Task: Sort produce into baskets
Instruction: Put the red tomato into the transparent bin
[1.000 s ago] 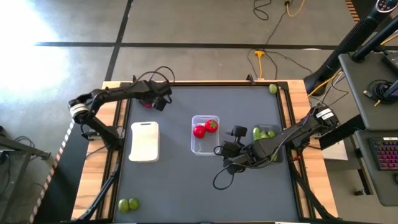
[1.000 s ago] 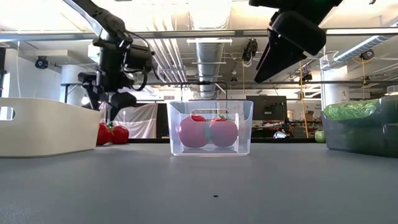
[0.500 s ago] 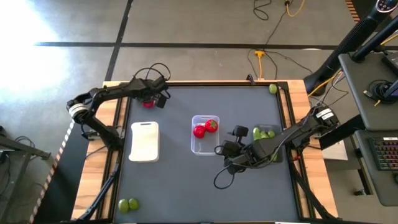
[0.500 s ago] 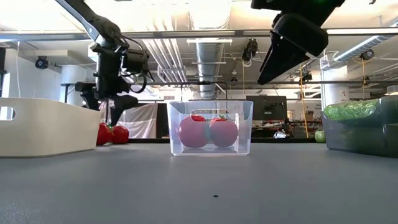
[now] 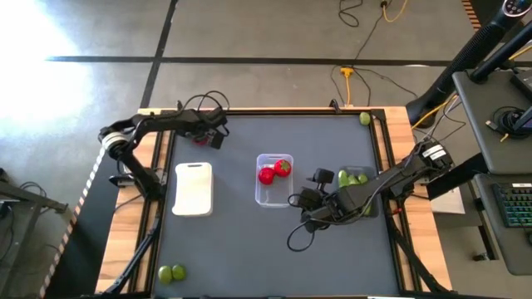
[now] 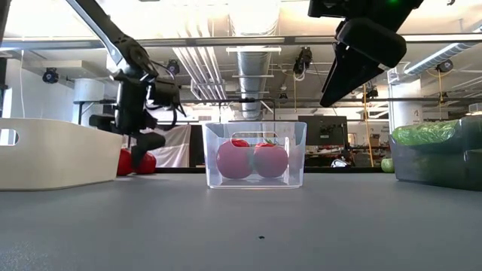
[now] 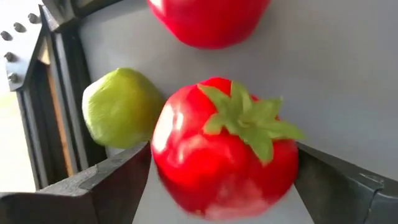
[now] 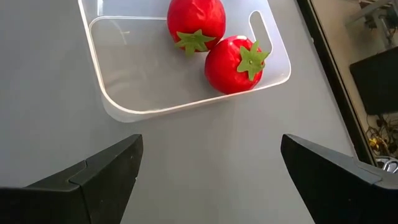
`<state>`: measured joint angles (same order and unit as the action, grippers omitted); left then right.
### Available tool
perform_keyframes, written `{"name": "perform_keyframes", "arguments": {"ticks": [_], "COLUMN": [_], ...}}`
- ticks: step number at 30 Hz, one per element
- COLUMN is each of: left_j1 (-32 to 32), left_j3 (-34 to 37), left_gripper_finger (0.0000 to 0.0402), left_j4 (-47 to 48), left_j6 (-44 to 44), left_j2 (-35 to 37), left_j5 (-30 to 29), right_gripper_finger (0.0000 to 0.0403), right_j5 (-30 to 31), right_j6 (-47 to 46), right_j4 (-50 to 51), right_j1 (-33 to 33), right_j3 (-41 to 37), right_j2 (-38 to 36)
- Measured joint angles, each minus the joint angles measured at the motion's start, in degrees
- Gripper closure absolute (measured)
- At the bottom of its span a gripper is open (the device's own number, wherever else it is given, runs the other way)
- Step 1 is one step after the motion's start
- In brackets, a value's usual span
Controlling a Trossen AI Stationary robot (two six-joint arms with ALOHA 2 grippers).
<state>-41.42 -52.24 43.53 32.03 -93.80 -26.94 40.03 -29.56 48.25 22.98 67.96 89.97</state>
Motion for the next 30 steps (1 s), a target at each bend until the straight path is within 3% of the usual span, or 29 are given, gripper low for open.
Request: {"name": "perform_keyframes", "arguments": {"ticks": [16,25,30], "left_j1": [0.8,8.2,15.8], "left_j3": [-0.1,-0.4,-1.3], "left_gripper_finger": [0.0098,0.0125,0.0127], "left_j4": [-6.7,-6.5,-7.3], "left_j6": [-2.0,-3.2,-2.3], "left_j2": [-5.2,-2.1,1.5], "left_j5": [-0.5,1.4,1.0], "right_gripper_finger": [0.0028,0.0028,0.0028], "right_j5": [0.0,0.0,0.0], "right_j6": [0.0,0.0,0.1], "right_j4": [-0.1,-0.1,0.9], "right_j1": [0.0,0.0,0.0], "right_j3": [0.0,0.8,3.4], "right_j2": [0.0,0.0,0.0]}}
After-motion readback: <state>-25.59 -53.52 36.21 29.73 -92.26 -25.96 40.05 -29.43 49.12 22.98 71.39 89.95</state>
